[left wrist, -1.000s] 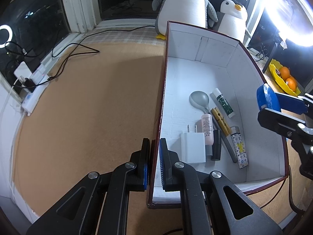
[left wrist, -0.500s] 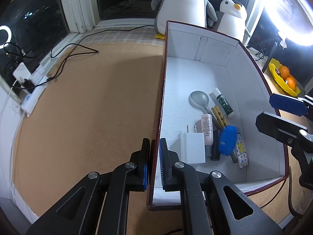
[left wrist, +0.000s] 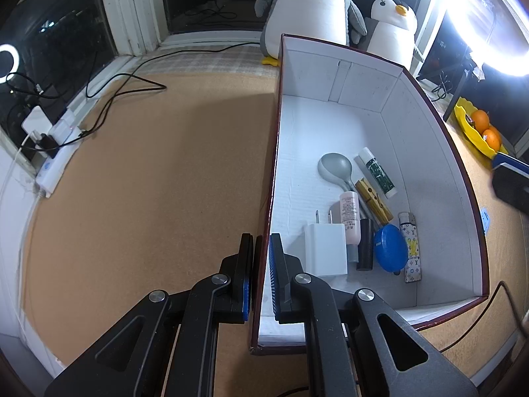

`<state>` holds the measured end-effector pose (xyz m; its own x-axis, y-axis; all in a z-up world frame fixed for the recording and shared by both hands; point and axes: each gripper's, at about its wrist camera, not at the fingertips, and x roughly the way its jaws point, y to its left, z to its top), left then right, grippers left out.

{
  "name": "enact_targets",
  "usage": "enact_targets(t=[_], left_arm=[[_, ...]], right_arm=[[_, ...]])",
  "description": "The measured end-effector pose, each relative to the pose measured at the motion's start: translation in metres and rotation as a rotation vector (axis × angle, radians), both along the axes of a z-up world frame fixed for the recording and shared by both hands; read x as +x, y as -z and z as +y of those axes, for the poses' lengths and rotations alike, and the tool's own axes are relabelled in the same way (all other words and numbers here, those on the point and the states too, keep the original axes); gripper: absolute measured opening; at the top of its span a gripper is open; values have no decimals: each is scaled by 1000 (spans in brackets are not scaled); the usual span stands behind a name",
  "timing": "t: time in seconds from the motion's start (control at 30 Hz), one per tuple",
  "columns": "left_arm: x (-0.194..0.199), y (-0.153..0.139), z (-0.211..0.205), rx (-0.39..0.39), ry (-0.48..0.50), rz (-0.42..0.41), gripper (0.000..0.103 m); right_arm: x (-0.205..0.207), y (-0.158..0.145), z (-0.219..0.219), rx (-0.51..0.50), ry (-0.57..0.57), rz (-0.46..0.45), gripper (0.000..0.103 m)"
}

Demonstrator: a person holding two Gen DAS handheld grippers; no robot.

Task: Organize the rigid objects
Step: 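Carry the blue tin into the box and release it with the right gripper, then move the right tool to the blue phone stand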

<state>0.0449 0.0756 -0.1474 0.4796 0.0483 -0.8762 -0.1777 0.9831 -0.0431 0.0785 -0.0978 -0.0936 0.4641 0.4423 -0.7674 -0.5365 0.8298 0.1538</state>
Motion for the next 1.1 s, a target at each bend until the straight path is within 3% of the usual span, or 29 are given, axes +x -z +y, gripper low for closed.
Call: enact_targets(t=[0.2, 0.37, 0.57, 0.73, 0.93, 1.1], left_arm=[[0, 0, 0, 0, 2, 1, 8], [-1, 0, 0, 5, 5, 2, 8], [-1, 0, 0, 6, 7, 3, 8], [0, 1, -1, 10, 12, 8, 8], [0, 1, -2, 11, 13, 9, 8], [0, 1, -2, 11, 11, 9, 8]], right_arm=[[1, -10, -48, 32, 122, -11, 58], [6, -4, -106, 35, 303, 6, 59], [21, 34, -193, 51, 593, 139, 59], [31, 68, -243, 72, 729, 238, 59], [39, 102, -269, 179, 792, 381, 58], [50, 114, -260, 150, 761, 414, 57]])
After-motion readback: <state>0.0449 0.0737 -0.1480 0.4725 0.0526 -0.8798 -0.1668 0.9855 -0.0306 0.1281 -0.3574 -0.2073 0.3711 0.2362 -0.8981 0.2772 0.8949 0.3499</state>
